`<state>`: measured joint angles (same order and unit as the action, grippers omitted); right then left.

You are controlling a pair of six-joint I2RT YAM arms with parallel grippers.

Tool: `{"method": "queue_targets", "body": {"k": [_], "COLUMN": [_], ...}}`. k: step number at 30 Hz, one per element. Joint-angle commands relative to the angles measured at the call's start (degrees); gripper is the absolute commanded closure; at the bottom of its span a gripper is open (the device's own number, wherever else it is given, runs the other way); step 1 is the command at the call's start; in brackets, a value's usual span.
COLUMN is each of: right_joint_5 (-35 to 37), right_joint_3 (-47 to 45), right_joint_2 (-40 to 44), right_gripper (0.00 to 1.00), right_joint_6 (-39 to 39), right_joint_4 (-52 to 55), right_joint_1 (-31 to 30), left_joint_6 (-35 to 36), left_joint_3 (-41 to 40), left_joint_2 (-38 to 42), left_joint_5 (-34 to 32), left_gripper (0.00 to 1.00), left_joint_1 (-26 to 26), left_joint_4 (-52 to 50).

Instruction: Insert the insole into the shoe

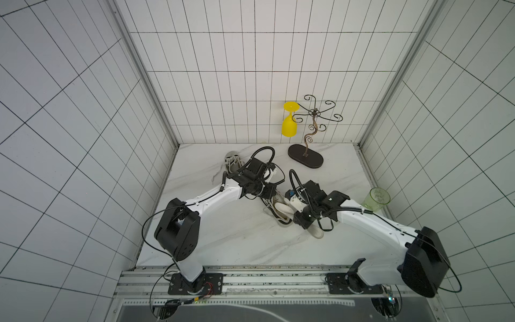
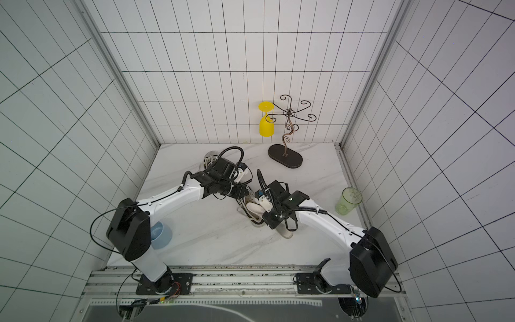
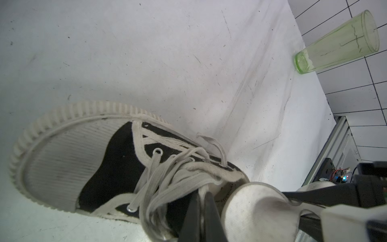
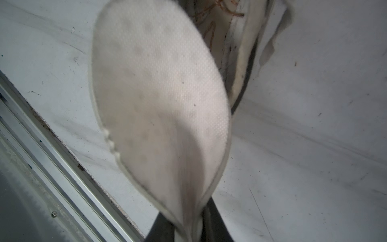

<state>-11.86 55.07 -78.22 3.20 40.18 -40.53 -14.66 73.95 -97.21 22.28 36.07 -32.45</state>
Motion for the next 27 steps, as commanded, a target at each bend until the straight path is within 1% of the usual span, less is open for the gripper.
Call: {"method": "queue_targets", "body": {"k": [1, 4, 8, 11, 14, 16, 19, 22, 24, 27], "right_joint_5": [0.0, 2.5, 2.6, 2.3, 2.2, 1.9, 2.5, 2.6, 2.7, 3.9], "right_joint_3": [5.7, 7.2, 11.3, 15.0, 18.6, 20.0, 20.8, 21.7, 21.3, 19.1], "right_joint_2": [-2.3, -4.8, -8.0, -10.3, -13.1, -14.8, -16.6, -16.9, -16.5, -15.4], "right_gripper": [0.78, 0.78, 0.78, 0.78, 0.78, 0.78, 0.78, 0.79, 0.79, 0.79], "right_joint_6": [-2.8, -4.9, -7.4, -8.9, -9.8, -10.1, -11.5, -12.8, -13.2, -13.1], "right_joint_4": [2.6, 3.5, 5.3, 8.1, 12.0, 14.0, 15.4, 16.0, 16.4, 17.3], "right_joint_1": [-0.8, -0.8, -0.8, -0.8, -0.7, -0.8, -0.8, -0.7, -0.6, -0.4], "left_joint_6": [0.9, 0.7, 0.3, -1.4, -4.7, -6.2, -8.5, -11.8, -13.5, -14.6], "left_joint_3": [2.1, 2.2, 2.7, 3.7, 4.0, 3.7, 3.8, 3.5, 2.7, 2.5], "left_joint_2": [-0.6, -0.5, -0.5, -0.8, -1.3, -1.2, -1.5, -1.6, -1.3, -0.8], "left_joint_5": [3.4, 4.2, 4.0, 2.9, 1.1, 0.2, -0.3, -3.1, -5.1, -6.0], "left_gripper": [1.0, 1.0, 1.0, 1.0, 1.0, 1.0, 1.0, 1.0, 1.0, 1.0], "left_joint_1": [-0.1, 0.1, 0.1, 0.8, 1.9, 2.7, 3.5, 3.4, 3.0, 2.1], "left_joint_4": [1.6, 1.5, 0.0, -2.1, -3.3, -2.8, -2.5, -3.0, -2.2, -1.1]}}
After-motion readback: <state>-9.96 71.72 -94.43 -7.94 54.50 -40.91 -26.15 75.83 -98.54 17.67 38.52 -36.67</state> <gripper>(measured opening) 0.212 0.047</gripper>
